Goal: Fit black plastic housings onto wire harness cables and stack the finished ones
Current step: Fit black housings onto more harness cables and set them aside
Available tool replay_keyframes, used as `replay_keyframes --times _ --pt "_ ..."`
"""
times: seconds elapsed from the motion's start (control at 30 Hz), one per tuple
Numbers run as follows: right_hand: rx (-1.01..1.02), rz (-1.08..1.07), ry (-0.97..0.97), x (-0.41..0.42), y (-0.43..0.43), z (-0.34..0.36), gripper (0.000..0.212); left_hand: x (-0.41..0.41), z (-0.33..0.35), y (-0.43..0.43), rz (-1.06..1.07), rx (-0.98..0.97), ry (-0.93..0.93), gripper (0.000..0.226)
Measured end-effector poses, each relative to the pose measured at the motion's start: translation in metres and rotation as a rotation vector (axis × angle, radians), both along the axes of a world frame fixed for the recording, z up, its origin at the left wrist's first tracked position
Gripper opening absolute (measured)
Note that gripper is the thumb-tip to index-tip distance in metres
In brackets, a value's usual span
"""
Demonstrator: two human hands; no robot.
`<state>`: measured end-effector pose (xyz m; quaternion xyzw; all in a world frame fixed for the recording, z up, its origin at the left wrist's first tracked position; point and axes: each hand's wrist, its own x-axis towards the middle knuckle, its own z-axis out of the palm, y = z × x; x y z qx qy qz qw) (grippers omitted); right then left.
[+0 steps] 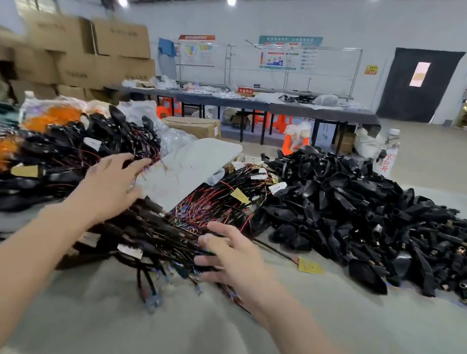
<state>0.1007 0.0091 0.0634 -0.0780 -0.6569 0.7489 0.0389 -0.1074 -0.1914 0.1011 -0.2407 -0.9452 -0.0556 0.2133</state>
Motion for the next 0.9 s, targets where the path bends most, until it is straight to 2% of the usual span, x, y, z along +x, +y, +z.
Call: replay_keyframes --times 0.1,0.27,0.43,0.53,0.63,0.7,0.83,0.9 --pt "0.011 -0.034 -0.005 0.009 0.01 -0.005 0.017 0.012 -0.018 0.005 -0.066 0.156 -0.01 0.05" --pt "-0.014 -0.267 -0.05 0.035 0.061 -0.024 0.017 0.052 -0.061 0.064 -0.349 0.157 -0.153 0.042" --pt "0.062 -0.473 -0.057 0.059 0.123 -0.04 0.019 0.058 -0.074 0.136 -0.376 0.276 -0.361 0.035" --pt "0.315 -0.624 -0.056 0.069 0.161 -0.05 0.018 0.048 -0.073 0.171 -0.299 0.318 -0.435 0.032" --pt "0.781 -0.769 -0.073 0.073 0.195 -0.064 0.024 0.036 -0.075 0.196 -0.262 0.331 -0.445 0.03" --pt "1.041 -0.818 -0.154 0.073 0.211 -0.07 0.032 0.029 -0.076 0.212 -0.254 0.321 -0.441 0.028" --pt "1.165 -0.674 -0.422 0.067 0.23 -0.08 0.053 0.016 -0.081 0.241 -0.214 0.254 -0.52 0.029" --pt "1.214 -0.587 -0.492 0.065 0.234 -0.087 0.058 0.012 -0.084 0.251 -0.177 0.24 -0.551 0.023"
